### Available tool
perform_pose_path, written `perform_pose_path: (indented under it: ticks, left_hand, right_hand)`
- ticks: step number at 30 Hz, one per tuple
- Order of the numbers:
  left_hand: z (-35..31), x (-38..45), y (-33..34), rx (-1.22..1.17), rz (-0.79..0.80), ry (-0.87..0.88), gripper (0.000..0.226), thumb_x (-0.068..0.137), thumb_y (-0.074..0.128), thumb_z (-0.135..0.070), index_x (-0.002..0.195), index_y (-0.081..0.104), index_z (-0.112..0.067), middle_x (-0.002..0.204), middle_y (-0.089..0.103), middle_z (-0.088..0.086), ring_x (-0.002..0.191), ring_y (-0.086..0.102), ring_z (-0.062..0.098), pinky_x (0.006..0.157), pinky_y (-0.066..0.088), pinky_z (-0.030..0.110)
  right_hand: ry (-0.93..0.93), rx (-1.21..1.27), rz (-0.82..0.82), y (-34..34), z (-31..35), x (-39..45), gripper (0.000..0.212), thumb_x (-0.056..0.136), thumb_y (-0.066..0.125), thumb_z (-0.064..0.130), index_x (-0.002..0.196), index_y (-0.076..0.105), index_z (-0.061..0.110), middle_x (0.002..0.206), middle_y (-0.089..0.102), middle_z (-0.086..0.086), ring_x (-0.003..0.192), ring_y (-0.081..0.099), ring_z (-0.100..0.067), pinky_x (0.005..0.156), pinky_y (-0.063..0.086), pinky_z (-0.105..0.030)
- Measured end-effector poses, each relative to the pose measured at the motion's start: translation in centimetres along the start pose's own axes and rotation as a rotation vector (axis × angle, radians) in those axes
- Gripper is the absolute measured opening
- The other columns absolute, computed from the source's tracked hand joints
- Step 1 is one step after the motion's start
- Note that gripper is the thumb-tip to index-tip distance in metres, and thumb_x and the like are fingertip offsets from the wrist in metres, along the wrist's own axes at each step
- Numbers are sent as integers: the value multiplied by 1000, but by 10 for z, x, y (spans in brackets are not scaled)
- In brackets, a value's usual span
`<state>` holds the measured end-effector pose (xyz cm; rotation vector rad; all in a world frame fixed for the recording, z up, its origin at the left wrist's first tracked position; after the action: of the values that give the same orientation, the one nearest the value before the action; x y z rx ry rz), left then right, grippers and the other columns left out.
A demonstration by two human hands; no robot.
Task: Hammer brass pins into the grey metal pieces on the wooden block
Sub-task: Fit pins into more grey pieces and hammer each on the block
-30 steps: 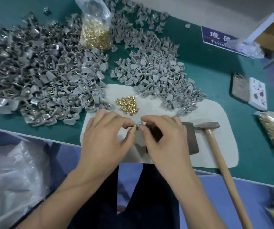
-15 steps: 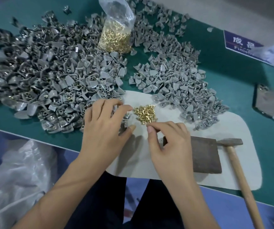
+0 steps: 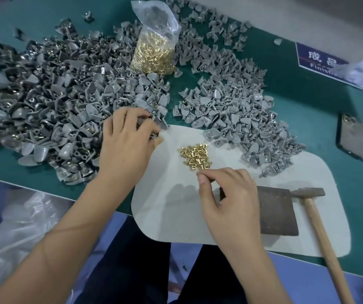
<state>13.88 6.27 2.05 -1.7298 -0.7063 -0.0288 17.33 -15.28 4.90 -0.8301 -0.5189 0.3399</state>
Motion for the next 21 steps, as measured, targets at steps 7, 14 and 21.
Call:
perform_pose_path:
  ticks: [7,14,21]
  left_hand:
    - [19,19,-3,49,17,-54,22,94,67,-33,110,69,-18,132,54,8,127,38,36,101,28,46]
    - [-31,9,-4,-89,171,178,29,91,67,-46,116,71,-32,112,63,-11,113,45,21,89,25,36]
    - [-41,13,6,-81,251,79,16,93,63,-47,98,73,-35,95,62,-13,105,44,16,83,22,32]
  right_hand:
    - [11,28,-5,0,-1,0,10,95,67,22,98,76,24,88,66,16,84,51,-15,78,47,-45]
    - [34,79,2,-2,-2,1,10,97,67,20,98,75,25,84,63,17,84,49,-14,78,46,-43]
    - [34,78,-1,-1,-4,2,9,96,69,19,97,75,25,83,61,18,82,48,-12,79,45,-39]
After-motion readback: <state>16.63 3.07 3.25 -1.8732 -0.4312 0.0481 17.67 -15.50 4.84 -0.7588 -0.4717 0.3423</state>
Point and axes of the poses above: each hand's wrist, its own x-axis towards the middle knuckle, its own y-axis out of the palm, z = x × y, the point moved 5 cm from there along x, towards the middle knuckle
